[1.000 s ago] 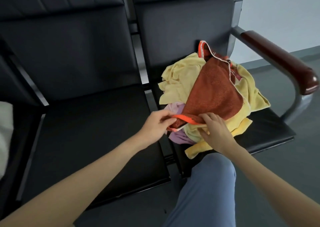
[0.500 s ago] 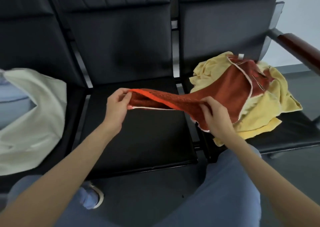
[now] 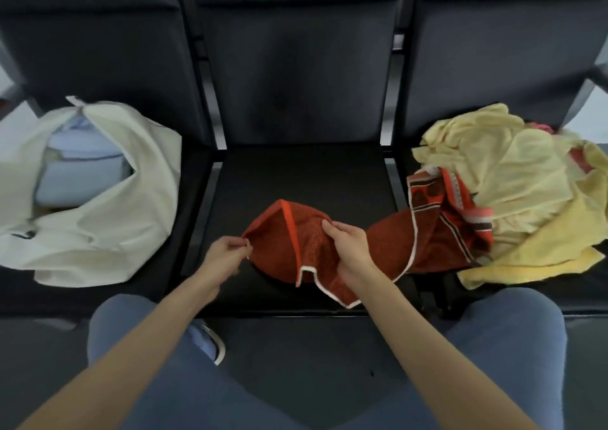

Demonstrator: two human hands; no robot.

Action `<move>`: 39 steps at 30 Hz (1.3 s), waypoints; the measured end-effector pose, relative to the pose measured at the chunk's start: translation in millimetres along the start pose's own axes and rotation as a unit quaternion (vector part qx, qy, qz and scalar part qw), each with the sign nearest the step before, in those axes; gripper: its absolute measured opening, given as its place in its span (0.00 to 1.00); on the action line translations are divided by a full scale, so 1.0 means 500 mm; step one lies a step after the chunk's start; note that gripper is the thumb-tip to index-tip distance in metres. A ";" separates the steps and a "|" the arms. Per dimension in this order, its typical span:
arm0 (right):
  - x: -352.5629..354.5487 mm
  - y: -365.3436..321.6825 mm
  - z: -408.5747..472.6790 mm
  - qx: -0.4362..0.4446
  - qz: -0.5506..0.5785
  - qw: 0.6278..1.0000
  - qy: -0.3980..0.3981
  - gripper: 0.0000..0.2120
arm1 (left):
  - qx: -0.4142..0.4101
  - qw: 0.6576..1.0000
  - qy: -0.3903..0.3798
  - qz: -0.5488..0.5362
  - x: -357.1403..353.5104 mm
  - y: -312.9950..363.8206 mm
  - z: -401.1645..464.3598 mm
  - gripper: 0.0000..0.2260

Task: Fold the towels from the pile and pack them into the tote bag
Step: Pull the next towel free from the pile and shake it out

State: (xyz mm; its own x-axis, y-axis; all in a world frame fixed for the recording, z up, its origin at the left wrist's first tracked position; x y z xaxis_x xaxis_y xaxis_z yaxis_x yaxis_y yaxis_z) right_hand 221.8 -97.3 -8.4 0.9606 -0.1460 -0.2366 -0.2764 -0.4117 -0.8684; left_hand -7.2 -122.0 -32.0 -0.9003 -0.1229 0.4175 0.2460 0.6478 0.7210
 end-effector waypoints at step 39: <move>0.181 -0.016 0.084 0.073 -0.187 0.979 0.048 0.17 | -0.123 0.912 0.146 -0.363 -0.001 0.081 -0.045 0.04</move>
State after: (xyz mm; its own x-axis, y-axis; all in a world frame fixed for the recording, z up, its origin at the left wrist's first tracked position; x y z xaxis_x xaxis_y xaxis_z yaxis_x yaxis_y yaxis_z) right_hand 312.0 -69.5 -41.0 0.9848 -0.0961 0.1448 0.1072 -0.3200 -0.9413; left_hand 11.4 -112.4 9.4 -0.7333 -0.6700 -0.1156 -0.2714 0.1326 0.9533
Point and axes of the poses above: each hand's wrist, its own z-axis towards the middle knuckle, its own x-axis out of the back of the hand, y = z × x, the point moved 6 cm from there along z, towards the middle knuckle, and after that the axes turned 5 degrees about x, right-handed, at the moved point
